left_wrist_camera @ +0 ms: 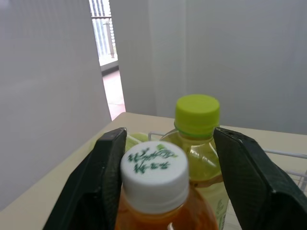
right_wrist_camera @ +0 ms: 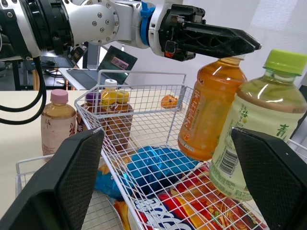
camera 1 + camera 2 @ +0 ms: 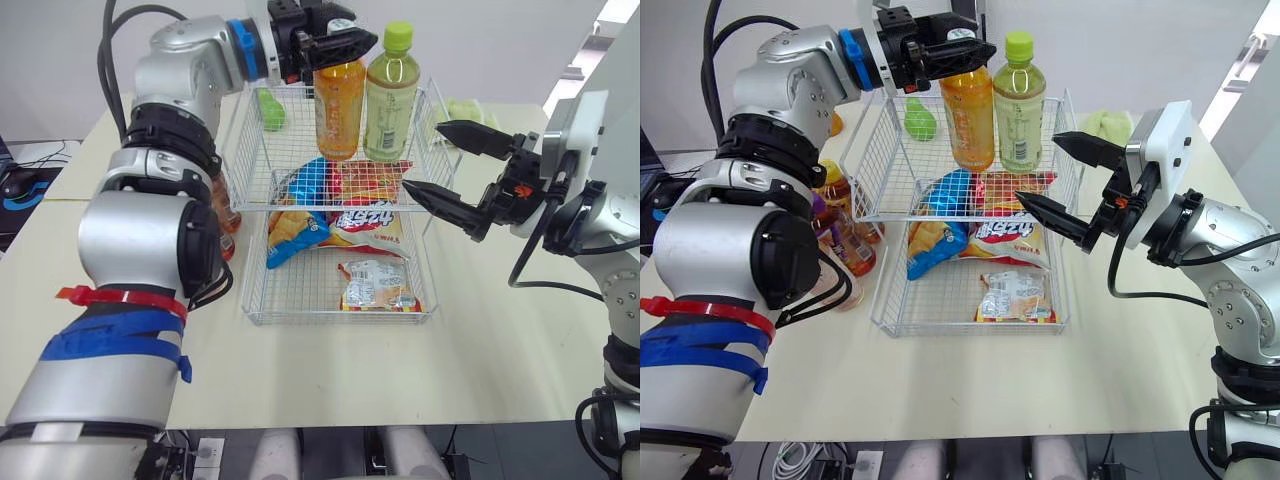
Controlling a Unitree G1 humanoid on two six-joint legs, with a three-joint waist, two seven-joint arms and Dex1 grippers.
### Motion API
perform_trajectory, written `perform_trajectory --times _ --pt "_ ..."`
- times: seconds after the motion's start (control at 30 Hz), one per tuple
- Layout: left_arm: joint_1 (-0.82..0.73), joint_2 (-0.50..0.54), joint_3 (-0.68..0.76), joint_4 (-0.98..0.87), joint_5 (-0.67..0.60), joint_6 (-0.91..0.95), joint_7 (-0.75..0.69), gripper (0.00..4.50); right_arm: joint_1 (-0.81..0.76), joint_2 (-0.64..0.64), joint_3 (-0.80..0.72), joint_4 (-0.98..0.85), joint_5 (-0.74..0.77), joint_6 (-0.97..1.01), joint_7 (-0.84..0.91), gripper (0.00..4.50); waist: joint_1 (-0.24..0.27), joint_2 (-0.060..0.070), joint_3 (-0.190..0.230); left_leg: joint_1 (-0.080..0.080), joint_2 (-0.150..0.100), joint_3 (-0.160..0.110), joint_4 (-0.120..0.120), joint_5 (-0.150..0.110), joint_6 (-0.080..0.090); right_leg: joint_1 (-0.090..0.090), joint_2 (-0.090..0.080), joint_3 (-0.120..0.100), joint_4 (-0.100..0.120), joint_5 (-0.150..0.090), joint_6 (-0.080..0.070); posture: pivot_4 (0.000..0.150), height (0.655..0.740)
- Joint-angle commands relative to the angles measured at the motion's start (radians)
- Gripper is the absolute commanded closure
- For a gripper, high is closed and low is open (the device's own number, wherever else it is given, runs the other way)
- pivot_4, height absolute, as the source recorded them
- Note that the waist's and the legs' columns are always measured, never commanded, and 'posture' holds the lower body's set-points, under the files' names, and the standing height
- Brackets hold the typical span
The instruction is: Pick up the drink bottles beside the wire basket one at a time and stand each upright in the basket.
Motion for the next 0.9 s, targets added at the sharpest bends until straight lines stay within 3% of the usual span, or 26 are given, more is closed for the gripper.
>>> perform_trajectory --times 0.03,0.07,0.37,0.53,0.77,0.9 --pt "-0.037 0.002 0.02 -0.025 0.0 -0.008 -0.002 0.28 -0.006 -0.013 -0.025 -0.028 0.012 -0.01 -0.005 0.0 0.0 0.0 0.0 0.0 0.0 0.0 0.0 0.0 0.0 0.0 0.0 0.0 0.0 0.0 0.0 0.15 0.74" --pt "-0.038 0.004 0.023 -0.025 0.0 -0.007 0.001 0.02 -0.006 -0.013 -0.025 -0.028 0.013 -0.01 -0.005 0.0 0.0 0.0 0.0 0.0 0.0 0.0 0.0 0.0 0.0 0.0 0.0 0.0 0.0 0.0 0.0 0.15 0.74" --pt "-0.044 0.07 0.063 -0.07 -0.028 0.026 -0.019 0.02 -0.017 -0.008 -0.009 -0.009 0.011 -0.019 0.019 0.0 -0.003 0.0 0.0 0.0 0.0 0.0 0.0 0.0 0.0 0.0 0.0 0.0 0.001 0.0 0.0 0.15 0.74" --pt "-0.005 0.154 0.104 -0.188 -0.075 0.127 -0.051 0.02 -0.032 0.001 0.007 0.012 0.009 -0.033 0.048 0.0 -0.003 0.0 0.0 0.0 0.0 0.0 0.0 0.0 0.0 0.0 0.0 0.0 0.0 0.0 0.0 0.15 0.74" --pt "0.229 0.355 0.191 -0.503 -0.126 0.267 0.058 0.02 -0.078 0.023 0.048 0.071 0.011 -0.06 0.119 0.0 -0.011 0.003 -0.001 0.002 0.002 -0.001 0.0 0.001 -0.002 0.0 0.0 0.0 0.003 0.0 0.0 0.15 0.74" --pt "0.489 0.492 0.33 -0.733 -0.154 0.347 0.171 0.02 -0.129 0.053 0.093 0.139 -0.002 -0.09 0.184 0.0 -0.018 0.003 -0.002 0.003 0.001 0.0 0.001 0.002 -0.003 0.001 0.0 0.001 0.004 0.0 0.0 0.15 0.74"
